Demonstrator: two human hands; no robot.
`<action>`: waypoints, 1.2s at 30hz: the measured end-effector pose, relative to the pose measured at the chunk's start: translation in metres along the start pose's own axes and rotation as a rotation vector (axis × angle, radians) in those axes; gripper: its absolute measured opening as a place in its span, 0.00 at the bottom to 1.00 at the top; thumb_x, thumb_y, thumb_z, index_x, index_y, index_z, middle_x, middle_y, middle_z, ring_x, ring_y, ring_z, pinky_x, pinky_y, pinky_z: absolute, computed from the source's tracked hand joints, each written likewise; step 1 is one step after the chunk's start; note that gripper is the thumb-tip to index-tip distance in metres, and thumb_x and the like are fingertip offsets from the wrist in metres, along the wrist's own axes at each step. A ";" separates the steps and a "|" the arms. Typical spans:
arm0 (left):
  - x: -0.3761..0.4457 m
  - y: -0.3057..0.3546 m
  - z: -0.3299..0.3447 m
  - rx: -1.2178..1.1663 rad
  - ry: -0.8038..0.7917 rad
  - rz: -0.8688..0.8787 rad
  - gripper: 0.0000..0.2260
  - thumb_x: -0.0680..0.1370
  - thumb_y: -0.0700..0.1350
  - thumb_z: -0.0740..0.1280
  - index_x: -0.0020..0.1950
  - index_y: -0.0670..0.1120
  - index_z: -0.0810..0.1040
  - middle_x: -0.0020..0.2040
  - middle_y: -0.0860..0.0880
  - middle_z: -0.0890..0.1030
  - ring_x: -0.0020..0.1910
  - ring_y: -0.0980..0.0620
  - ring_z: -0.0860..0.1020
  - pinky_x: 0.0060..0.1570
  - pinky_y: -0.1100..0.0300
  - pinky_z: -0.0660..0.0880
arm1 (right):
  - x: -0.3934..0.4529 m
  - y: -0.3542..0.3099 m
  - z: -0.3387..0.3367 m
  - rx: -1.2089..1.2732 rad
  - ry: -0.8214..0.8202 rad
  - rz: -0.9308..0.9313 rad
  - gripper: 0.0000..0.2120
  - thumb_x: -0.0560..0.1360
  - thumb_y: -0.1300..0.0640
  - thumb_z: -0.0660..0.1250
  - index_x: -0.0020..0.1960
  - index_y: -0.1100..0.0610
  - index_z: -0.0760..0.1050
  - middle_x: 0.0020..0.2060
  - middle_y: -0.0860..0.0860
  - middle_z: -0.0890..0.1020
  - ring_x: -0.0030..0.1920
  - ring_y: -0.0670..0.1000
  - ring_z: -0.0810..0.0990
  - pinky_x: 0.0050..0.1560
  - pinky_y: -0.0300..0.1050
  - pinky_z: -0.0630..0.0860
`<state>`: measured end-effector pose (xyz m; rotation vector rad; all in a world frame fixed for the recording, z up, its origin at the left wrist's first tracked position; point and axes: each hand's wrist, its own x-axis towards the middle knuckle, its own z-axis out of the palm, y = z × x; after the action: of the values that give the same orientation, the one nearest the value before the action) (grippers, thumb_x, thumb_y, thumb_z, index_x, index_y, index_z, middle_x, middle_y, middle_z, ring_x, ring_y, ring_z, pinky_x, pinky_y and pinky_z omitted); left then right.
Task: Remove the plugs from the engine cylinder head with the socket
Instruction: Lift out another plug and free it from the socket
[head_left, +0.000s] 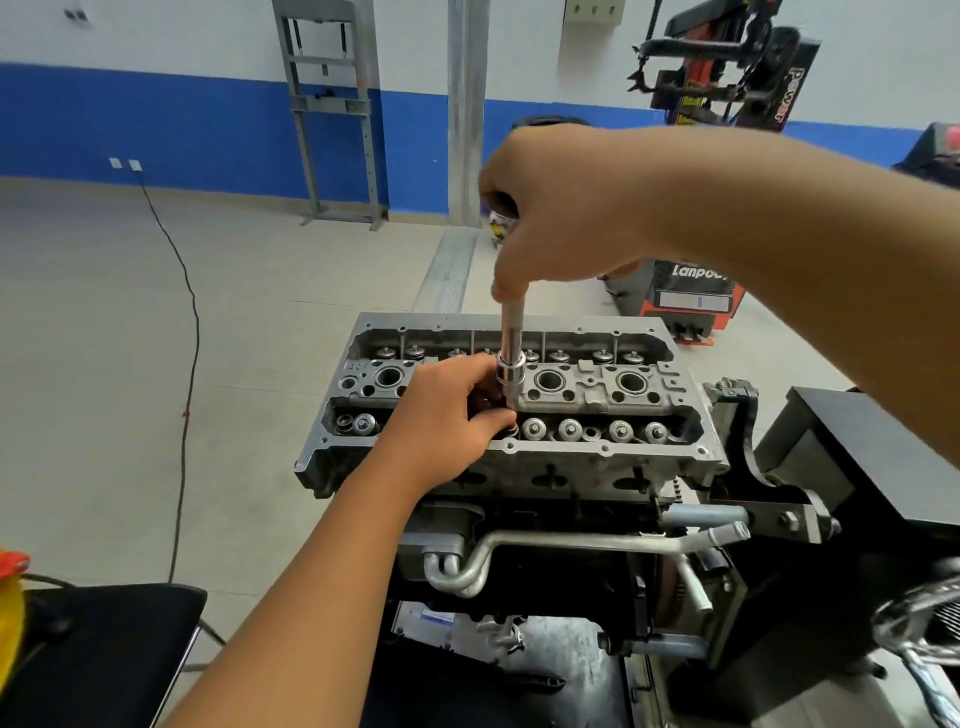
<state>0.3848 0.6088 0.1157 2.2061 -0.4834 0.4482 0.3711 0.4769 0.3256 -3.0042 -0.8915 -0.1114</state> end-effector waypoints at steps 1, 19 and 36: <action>0.000 0.000 0.000 0.000 -0.008 0.001 0.10 0.74 0.40 0.79 0.50 0.51 0.83 0.44 0.56 0.84 0.45 0.58 0.81 0.49 0.69 0.75 | -0.004 -0.001 0.001 0.003 0.024 -0.009 0.14 0.63 0.46 0.73 0.42 0.53 0.75 0.36 0.54 0.80 0.35 0.61 0.82 0.35 0.55 0.82; -0.001 0.007 -0.005 -0.370 -0.003 -0.048 0.08 0.76 0.55 0.69 0.50 0.53 0.83 0.39 0.53 0.80 0.36 0.54 0.77 0.37 0.64 0.76 | 0.008 0.014 0.025 -0.165 0.334 -0.179 0.22 0.77 0.34 0.66 0.38 0.51 0.68 0.31 0.48 0.74 0.30 0.51 0.72 0.30 0.42 0.62; 0.053 0.091 0.001 -0.540 0.252 0.018 0.10 0.70 0.39 0.61 0.33 0.54 0.68 0.24 0.60 0.71 0.25 0.59 0.66 0.27 0.65 0.63 | -0.012 0.027 0.046 -0.197 0.731 -0.031 0.20 0.76 0.39 0.59 0.34 0.53 0.67 0.25 0.48 0.67 0.25 0.48 0.63 0.30 0.42 0.53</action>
<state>0.3869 0.5440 0.1986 1.6034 -0.4280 0.5264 0.3794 0.4488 0.2790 -2.7240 -0.8555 -1.2552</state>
